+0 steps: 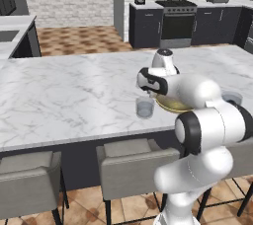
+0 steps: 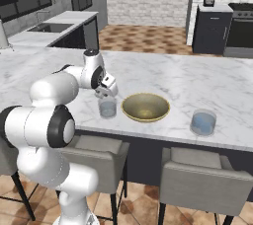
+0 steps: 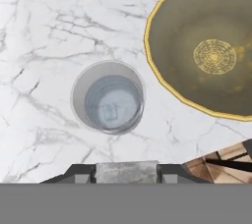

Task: There are four ice cubes in the ice bowl. Place two ice cubes in each glass of water.

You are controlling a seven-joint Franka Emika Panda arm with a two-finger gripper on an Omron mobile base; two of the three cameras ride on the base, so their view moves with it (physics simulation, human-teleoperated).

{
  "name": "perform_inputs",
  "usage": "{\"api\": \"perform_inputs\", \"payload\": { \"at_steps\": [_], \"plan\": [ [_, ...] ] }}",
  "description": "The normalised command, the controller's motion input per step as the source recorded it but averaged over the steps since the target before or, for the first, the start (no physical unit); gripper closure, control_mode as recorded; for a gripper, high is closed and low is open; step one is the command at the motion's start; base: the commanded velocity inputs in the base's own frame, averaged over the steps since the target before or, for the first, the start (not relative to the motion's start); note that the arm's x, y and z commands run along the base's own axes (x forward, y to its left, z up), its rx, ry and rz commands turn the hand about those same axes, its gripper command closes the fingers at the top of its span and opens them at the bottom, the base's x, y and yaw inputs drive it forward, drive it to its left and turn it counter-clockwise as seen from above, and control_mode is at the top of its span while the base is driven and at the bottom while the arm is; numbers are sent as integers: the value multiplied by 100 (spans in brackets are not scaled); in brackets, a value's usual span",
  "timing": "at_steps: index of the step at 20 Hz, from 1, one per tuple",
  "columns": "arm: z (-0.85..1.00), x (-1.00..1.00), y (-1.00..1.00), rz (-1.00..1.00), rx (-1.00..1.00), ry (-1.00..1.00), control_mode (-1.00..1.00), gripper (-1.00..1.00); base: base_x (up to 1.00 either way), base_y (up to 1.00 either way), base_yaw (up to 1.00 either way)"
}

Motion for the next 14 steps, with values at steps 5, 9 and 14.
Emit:
{"api": "perform_inputs", "payload": {
  "at_steps": [5,9,14],
  "plan": [
    [-13,15,0,0,0,0,-100,100,0,0,0],
    [-9,14,0,0,0,0,-100,100,0,0,0],
    [-11,15,0,0,0,0,-100,100,0,0,0]
  ]
}}
